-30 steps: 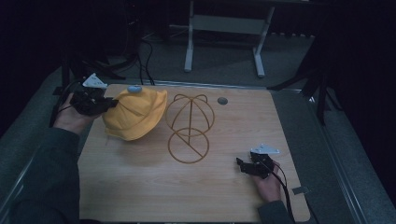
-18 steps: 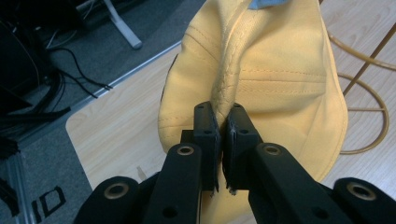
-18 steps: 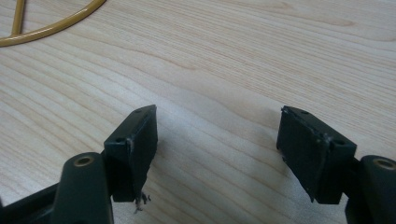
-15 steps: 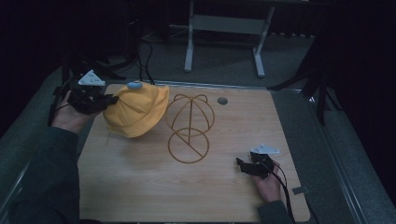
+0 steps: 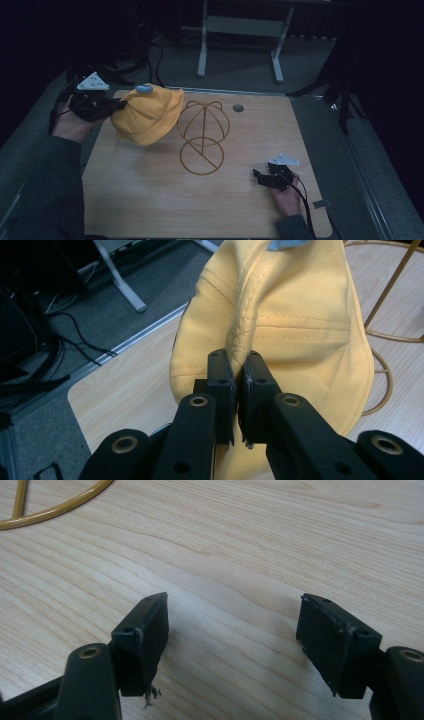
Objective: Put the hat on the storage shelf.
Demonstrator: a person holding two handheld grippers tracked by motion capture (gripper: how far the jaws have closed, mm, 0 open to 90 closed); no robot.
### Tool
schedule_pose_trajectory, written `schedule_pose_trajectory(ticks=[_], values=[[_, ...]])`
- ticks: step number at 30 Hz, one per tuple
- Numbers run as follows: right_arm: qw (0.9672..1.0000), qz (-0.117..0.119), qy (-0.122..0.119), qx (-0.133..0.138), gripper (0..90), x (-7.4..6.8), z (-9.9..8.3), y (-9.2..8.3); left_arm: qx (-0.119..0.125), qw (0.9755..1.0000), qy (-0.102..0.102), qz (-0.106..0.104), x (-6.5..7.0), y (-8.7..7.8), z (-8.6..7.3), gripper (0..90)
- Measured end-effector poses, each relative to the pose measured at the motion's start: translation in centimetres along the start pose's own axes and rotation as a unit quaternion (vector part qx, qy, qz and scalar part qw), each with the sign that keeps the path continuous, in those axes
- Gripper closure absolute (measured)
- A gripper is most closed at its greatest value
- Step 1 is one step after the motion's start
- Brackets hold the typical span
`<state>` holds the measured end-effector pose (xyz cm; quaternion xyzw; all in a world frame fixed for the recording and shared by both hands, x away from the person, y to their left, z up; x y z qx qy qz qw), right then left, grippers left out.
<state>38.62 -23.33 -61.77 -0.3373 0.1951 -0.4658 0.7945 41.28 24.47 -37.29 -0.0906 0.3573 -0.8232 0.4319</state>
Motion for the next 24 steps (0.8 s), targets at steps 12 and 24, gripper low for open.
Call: schedule_pose_trajectory(ticks=[12,24], values=[[1.0,0.001,-0.001,-0.001,29.0,0.0,0.0,0.0,0.021,0.9996,0.009,-0.015,0.8,-1.1,1.0,85.3],[1.0,0.001,-0.001,-0.001,29.0,0.0,0.0,0.0,0.032,0.9993,0.011,-0.016,1.2,-1.6,1.7,85.4]])
Point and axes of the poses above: each handheld gripper's, and its own axes: y roughly forward along the jaws, z roughly out of its top, x roughly to its right, the point moved 8 cm from there along y, roughly forward along the jaws, and after that the axes turned 4 degrees about -x, right-handed, at the moved point
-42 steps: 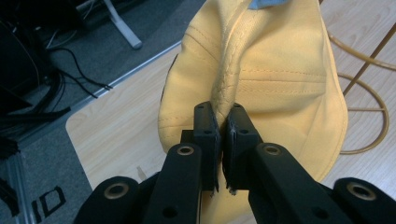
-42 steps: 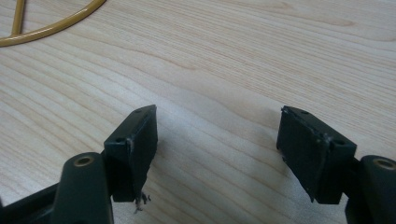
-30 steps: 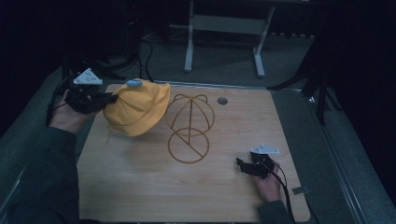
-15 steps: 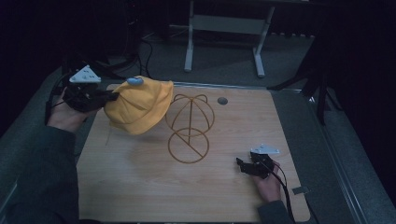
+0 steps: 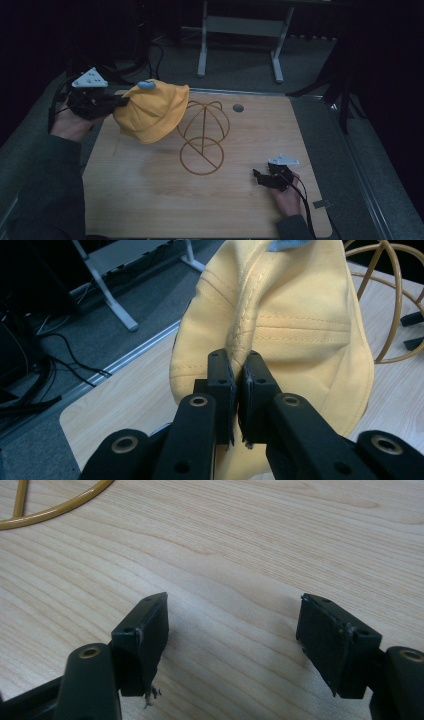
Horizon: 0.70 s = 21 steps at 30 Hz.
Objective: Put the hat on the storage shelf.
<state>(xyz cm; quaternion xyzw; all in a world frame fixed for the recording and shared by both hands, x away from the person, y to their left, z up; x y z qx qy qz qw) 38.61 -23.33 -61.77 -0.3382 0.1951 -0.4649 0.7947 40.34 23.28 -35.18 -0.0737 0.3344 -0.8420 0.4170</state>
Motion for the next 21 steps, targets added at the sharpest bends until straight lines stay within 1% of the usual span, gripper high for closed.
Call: schedule_pose_trajectory(ticks=[5,11,15,21], values=[[1.0,0.0,0.0,0.0,29.0,0.0,0.0,0.0,0.0,1.0,0.0,-0.003,0.2,0.1,0.2,85.3],[1.0,0.0,0.0,0.0,29.0,0.0,0.0,0.0,0.004,0.9999,0.001,-0.016,0.7,0.1,0.7,85.3],[1.0,0.0,0.0,0.0,29.1,0.0,0.0,0.0,0.006,0.9998,0.002,-0.02,0.9,0.1,1.0,85.3],[1.0,0.0,0.0,0.0,29.1,0.0,0.0,0.0,0.003,0.9996,0.01,-0.027,1.6,0.2,1.4,85.2]])
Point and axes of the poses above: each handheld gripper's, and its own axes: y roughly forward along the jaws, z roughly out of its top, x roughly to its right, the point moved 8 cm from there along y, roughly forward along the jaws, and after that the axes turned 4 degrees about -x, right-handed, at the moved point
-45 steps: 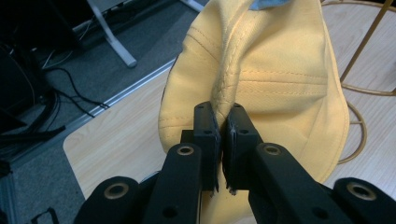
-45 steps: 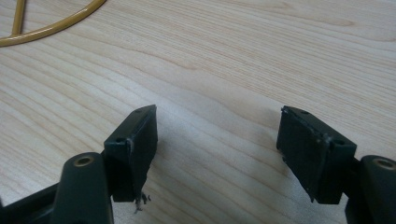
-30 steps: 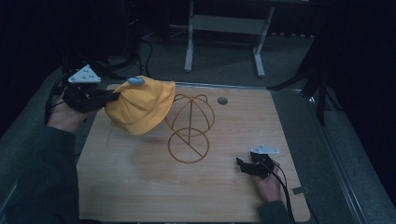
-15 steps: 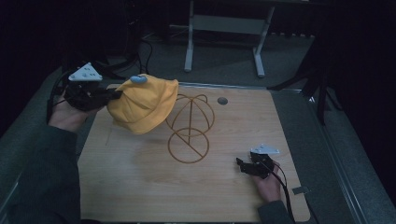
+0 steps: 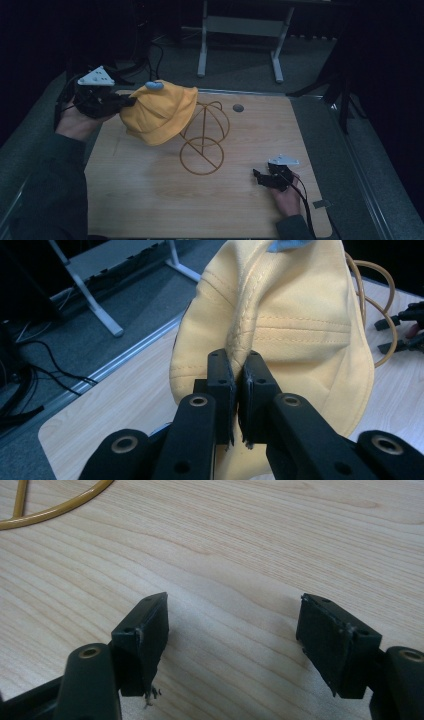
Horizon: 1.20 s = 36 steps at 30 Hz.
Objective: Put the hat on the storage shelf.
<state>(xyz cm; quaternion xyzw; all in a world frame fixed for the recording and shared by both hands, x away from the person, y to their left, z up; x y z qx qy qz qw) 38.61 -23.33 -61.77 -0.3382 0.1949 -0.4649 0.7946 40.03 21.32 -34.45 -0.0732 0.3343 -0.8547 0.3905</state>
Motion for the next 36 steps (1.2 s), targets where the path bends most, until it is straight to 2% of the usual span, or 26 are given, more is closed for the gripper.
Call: schedule_pose_trajectory(ticks=[4,9,16,24,31,36], values=[[1.0,0.0,0.0,0.0,29.1,0.0,0.0,0.0,0.002,1.0,0.001,-0.004,0.2,0.1,0.3,85.2],[1.0,0.0,0.001,0.0,29.1,0.0,0.0,0.0,0.016,0.9997,-0.003,-0.02,0.3,-0.4,0.7,85.2],[1.0,0.0,0.0,0.0,29.1,0.0,0.0,0.0,0.019,0.9995,0.0,-0.024,0.8,-0.3,1.1,85.2],[1.0,0.0,0.0,0.0,29.0,0.0,0.0,0.0,0.015,0.9994,0.004,-0.032,1.9,1.5,2.3,85.1],[1.0,0.0,-0.001,0.0,29.0,0.0,0.0,0.0,0.002,0.999,0.015,-0.042,3.1,3.2,3.5,85.0],[1.0,0.0,-0.001,0.0,29.0,0.0,0.0,0.0,0.0,0.9987,0.014,-0.049,3.8,4.3,4.5,84.6]])
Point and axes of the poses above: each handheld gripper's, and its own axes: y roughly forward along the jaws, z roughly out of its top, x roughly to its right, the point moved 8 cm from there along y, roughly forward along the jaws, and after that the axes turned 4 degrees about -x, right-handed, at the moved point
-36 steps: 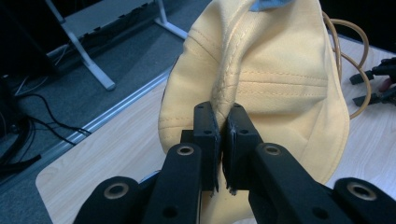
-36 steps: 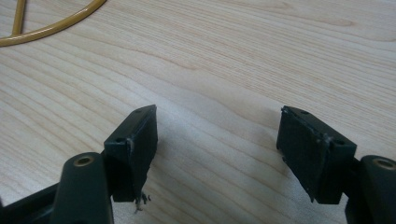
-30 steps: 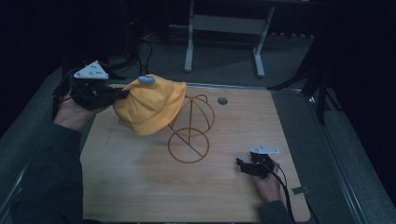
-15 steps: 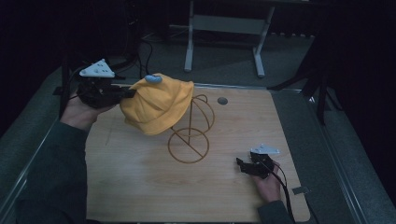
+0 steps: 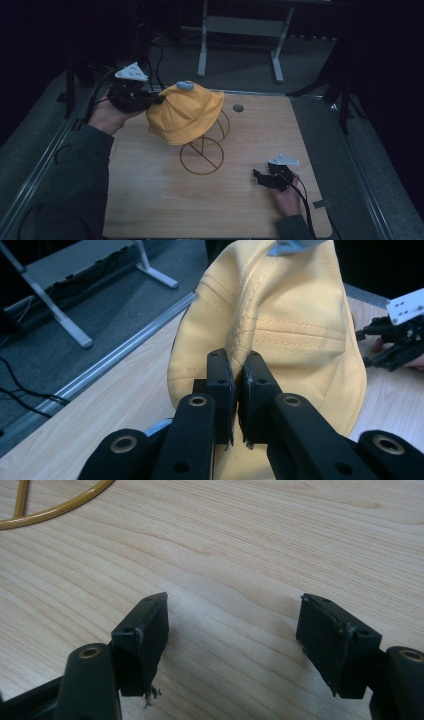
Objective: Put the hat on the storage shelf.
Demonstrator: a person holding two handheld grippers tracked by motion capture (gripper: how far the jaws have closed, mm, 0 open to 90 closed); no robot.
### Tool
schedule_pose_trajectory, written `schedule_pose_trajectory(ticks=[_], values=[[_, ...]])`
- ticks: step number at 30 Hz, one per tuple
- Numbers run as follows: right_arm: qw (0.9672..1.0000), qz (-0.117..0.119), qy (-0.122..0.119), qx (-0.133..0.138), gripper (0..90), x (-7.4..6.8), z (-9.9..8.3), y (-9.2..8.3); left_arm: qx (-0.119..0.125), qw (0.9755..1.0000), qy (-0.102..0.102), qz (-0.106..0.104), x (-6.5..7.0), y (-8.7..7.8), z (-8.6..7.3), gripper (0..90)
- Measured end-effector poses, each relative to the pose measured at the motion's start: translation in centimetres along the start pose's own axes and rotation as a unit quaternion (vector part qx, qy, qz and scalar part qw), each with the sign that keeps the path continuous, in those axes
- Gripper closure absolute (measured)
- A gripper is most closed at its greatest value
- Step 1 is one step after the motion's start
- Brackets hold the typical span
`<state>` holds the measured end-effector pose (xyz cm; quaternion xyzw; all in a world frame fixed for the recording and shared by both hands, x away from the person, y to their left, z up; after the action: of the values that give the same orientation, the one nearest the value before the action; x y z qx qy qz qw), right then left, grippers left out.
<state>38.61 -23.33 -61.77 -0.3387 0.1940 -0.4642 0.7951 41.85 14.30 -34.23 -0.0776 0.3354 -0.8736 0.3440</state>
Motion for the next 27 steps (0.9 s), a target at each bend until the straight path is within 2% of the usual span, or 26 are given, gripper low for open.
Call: schedule_pose_trajectory(ticks=[2,6,10,13,14,17,18,19,27], values=[[1.0,0.001,0.0,0.0,29.1,0.0,0.0,0.0,0.004,0.9999,-0.008,-0.006,0.3,0.8,0.5,84.1],[1.0,0.001,0.0,0.0,29.1,0.0,0.0,0.0,0.006,0.9998,-0.013,-0.01,0.7,1.5,1.1,83.8],[1.0,0.001,0.0,0.0,29.0,0.0,0.0,0.0,0.008,0.9998,-0.01,-0.013,1.5,2.3,2.1,83.1],[1.0,0.001,0.0,0.0,29.0,0.0,0.0,0.0,0.009,0.9998,0.002,-0.016,2.6,2.9,3.4,82.8],[1.0,0.001,0.0,0.0,29.0,0.0,0.0,0.0,0.009,0.9998,0.002,-0.016,2.6,2.9,3.4,82.6],[1.0,0.001,-0.001,0.0,29.1,0.0,0.0,0.0,0.003,0.9997,0.02,-0.011,3.7,3.7,4.3,82.4],[1.0,0.001,-0.001,0.0,29.0,0.0,0.0,0.0,0.003,0.9997,0.02,-0.011,3.7,3.7,4.3,82.4],[1.0,0.001,-0.001,0.0,29.0,0.0,0.0,0.0,-0.001,0.9995,0.029,-0.01,4.3,4.1,4.7,82.2],[1.0,0.002,0.0,-0.001,29.1,-0.1,0.0,0.0,-0.009,0.9988,0.045,-0.019,6.4,6.0,5.6,82.0]])
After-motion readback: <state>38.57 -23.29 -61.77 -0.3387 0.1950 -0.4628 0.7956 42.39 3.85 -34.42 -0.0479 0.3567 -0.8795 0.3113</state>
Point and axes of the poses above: each handheld gripper's, and its own axes: y roughly forward along the jaws, z roughly out of its top, x roughly to its right, the point moved 8 cm from there along y, roughly forward along the jaws, and after that the axes turned 4 degrees about -x, right-handed, at the moved point
